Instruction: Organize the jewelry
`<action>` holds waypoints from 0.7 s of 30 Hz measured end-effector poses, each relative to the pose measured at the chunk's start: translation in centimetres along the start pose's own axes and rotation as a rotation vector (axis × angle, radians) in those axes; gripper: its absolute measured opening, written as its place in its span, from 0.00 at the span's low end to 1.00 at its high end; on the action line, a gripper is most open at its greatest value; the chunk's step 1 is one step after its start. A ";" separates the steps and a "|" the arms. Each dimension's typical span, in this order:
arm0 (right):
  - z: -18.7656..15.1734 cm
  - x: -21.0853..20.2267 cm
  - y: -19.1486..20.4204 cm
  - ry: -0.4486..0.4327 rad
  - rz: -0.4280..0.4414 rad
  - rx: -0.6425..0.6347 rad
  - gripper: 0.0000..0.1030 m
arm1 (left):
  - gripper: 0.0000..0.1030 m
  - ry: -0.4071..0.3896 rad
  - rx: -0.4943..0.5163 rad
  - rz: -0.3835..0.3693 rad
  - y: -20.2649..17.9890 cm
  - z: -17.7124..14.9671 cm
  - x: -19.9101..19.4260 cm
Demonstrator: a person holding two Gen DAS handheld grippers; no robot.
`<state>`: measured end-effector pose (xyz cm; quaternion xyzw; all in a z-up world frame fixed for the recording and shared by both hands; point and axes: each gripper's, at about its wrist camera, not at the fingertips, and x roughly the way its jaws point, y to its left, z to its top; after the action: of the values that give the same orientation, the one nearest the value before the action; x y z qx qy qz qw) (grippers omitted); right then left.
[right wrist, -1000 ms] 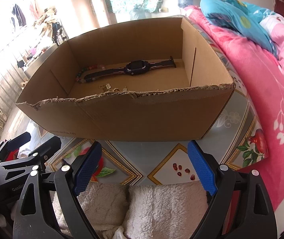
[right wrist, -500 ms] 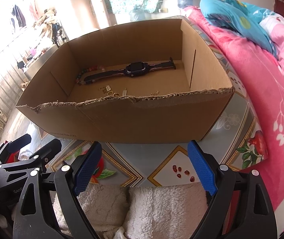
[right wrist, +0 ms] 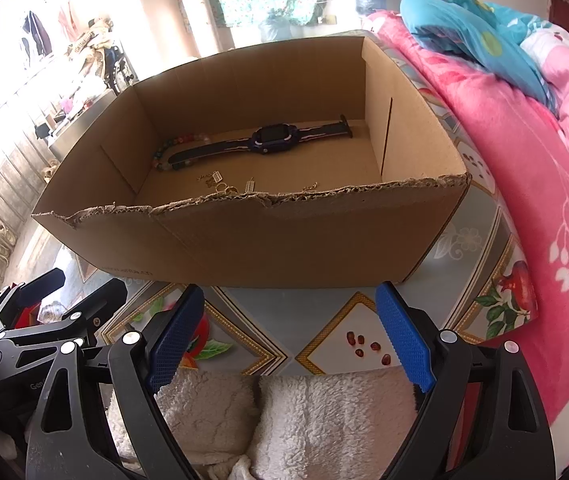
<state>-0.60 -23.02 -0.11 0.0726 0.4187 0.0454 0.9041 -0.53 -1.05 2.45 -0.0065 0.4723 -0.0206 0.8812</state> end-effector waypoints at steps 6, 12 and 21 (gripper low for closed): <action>0.0 -0.2 -0.2 -0.005 -0.001 0.003 0.81 | 0.94 0.002 -0.003 0.000 0.0 0.1 0.1; -0.2 -0.3 -0.3 -0.002 -0.002 0.005 0.81 | 0.95 0.002 -0.001 -0.001 -0.1 0.1 0.1; -0.1 -0.2 -0.2 -0.001 0.002 0.003 0.81 | 0.94 0.003 -0.006 0.001 0.0 0.1 0.1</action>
<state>-0.76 -23.26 -0.05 0.0742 0.4184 0.0456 0.9041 -0.38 -1.03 2.39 -0.0089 0.4737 -0.0187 0.8805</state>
